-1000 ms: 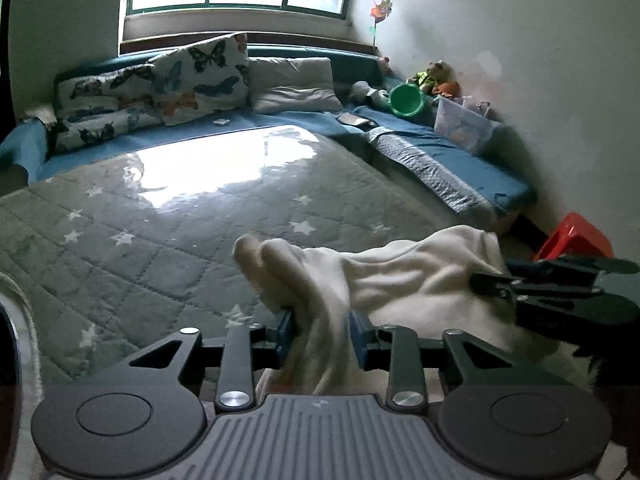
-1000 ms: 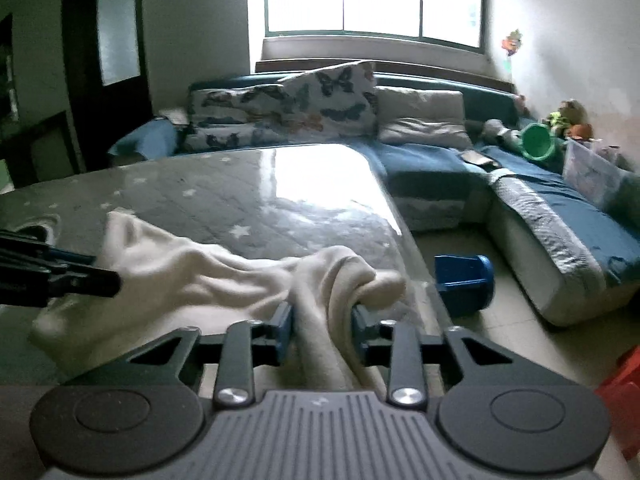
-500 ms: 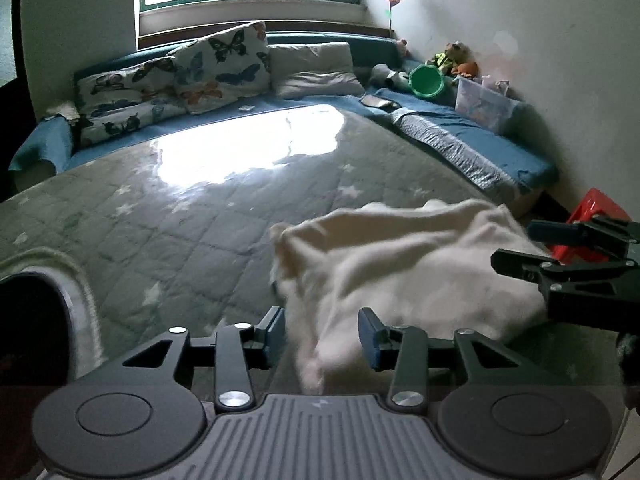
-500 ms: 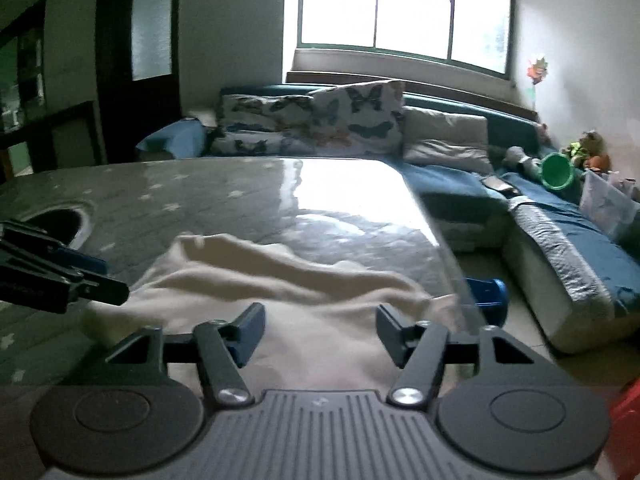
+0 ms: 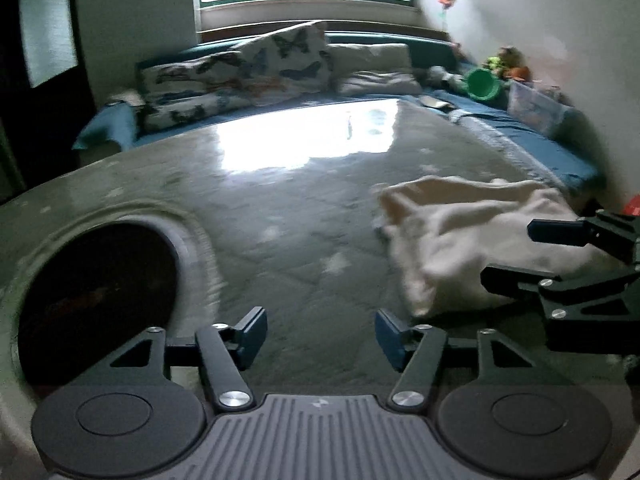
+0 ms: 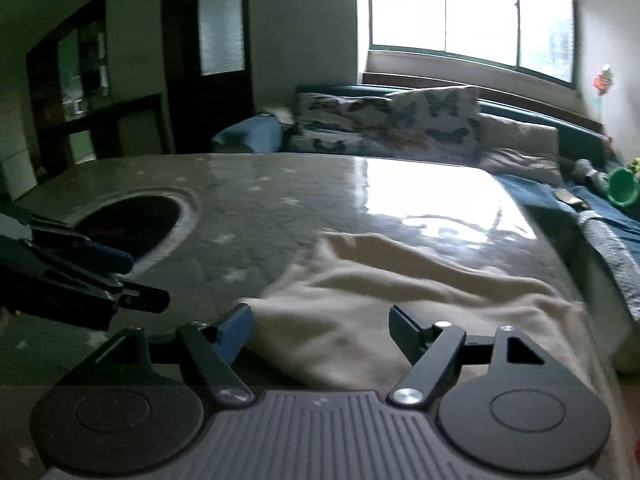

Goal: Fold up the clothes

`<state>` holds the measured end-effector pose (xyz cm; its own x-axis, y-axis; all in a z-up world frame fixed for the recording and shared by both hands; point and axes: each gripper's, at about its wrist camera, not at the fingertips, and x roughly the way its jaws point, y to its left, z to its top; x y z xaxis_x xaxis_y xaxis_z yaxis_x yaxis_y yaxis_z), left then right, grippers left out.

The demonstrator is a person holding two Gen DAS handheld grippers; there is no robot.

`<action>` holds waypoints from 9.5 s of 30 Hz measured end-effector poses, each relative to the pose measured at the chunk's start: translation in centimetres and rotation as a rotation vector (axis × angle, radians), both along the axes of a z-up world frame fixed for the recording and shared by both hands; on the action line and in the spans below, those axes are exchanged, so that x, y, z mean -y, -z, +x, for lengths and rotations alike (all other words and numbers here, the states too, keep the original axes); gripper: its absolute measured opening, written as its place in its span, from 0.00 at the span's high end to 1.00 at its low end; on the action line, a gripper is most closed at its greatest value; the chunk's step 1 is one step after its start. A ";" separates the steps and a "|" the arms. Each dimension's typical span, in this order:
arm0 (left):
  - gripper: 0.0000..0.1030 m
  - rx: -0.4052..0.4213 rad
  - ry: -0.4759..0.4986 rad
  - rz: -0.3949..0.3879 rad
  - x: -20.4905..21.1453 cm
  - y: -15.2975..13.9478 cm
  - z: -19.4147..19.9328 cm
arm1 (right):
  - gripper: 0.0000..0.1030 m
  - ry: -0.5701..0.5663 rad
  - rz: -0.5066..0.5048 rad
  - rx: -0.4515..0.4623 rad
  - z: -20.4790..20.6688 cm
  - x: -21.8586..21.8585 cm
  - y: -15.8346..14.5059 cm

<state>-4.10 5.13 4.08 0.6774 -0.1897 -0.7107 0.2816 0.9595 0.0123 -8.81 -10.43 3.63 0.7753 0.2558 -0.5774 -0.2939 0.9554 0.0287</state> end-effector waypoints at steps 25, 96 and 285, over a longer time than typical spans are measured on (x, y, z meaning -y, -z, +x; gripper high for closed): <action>0.26 0.002 -0.384 -0.021 -13.2 3.7 0.9 | 0.18 -0.177 0.061 -0.044 5.1 -13.5 3.9; 0.00 0.079 -0.494 -0.006 -16.3 5.3 1.8 | 0.00 -0.180 0.022 -0.082 7.0 -18.6 5.6; 0.00 0.079 -0.494 -0.005 -16.3 5.2 1.8 | 0.00 -0.181 0.022 -0.083 7.1 -18.4 5.6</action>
<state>-2.30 21.39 -1.16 0.7390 0.1638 -0.6535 -0.2080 0.9781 0.0099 -1.76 7.97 -1.98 0.6658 0.3997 -0.6300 -0.4565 0.8861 0.0798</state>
